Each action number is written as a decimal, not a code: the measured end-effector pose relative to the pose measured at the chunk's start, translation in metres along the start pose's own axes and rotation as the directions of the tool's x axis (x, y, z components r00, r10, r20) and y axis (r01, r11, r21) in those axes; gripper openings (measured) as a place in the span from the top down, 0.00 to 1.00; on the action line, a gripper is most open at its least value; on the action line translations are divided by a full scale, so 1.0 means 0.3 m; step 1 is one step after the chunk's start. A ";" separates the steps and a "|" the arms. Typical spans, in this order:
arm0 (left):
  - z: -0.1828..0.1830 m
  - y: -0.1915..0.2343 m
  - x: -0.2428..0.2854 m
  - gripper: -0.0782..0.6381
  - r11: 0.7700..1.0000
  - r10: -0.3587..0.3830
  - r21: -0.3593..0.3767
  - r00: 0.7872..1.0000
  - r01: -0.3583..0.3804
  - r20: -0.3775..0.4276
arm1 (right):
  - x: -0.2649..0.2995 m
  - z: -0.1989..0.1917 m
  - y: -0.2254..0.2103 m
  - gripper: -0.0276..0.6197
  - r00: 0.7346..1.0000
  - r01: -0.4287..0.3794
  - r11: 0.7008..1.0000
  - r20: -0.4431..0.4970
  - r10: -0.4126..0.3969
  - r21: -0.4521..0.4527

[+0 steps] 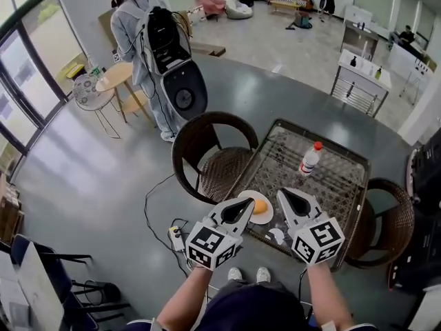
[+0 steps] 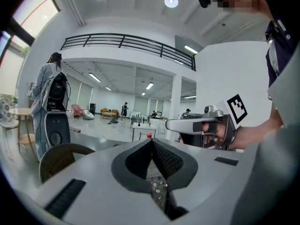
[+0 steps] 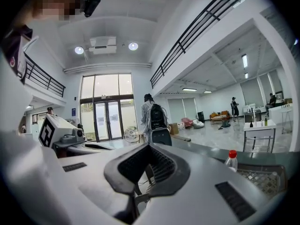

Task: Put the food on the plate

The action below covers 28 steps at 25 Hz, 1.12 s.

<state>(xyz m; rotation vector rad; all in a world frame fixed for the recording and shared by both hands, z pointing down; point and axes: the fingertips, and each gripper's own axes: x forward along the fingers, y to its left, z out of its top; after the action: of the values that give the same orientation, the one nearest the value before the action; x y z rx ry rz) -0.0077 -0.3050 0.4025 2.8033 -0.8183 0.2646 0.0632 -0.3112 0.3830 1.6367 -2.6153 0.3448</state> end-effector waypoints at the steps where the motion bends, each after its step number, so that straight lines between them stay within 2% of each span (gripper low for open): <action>1: 0.019 -0.003 -0.006 0.88 1.000 -0.003 -0.002 1.000 0.003 0.011 | -0.002 0.019 0.011 0.95 1.000 -0.006 1.000 0.011 0.006 -0.006; 7: 0.077 -0.007 -0.032 0.88 1.000 -0.014 -0.004 0.999 0.014 0.044 | -0.006 0.084 0.058 0.95 0.998 -0.025 0.999 0.058 0.026 -0.023; 28: 0.084 -0.041 -0.071 0.88 0.999 -0.027 -0.021 0.998 0.028 0.056 | -0.054 0.110 0.099 0.95 0.996 -0.020 0.999 0.081 0.023 -0.037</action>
<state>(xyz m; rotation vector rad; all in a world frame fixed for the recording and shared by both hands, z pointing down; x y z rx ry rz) -0.0158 -0.2904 0.3714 2.8111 -0.7889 0.1725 0.0467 -0.2911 0.3435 1.6464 -2.6823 0.2351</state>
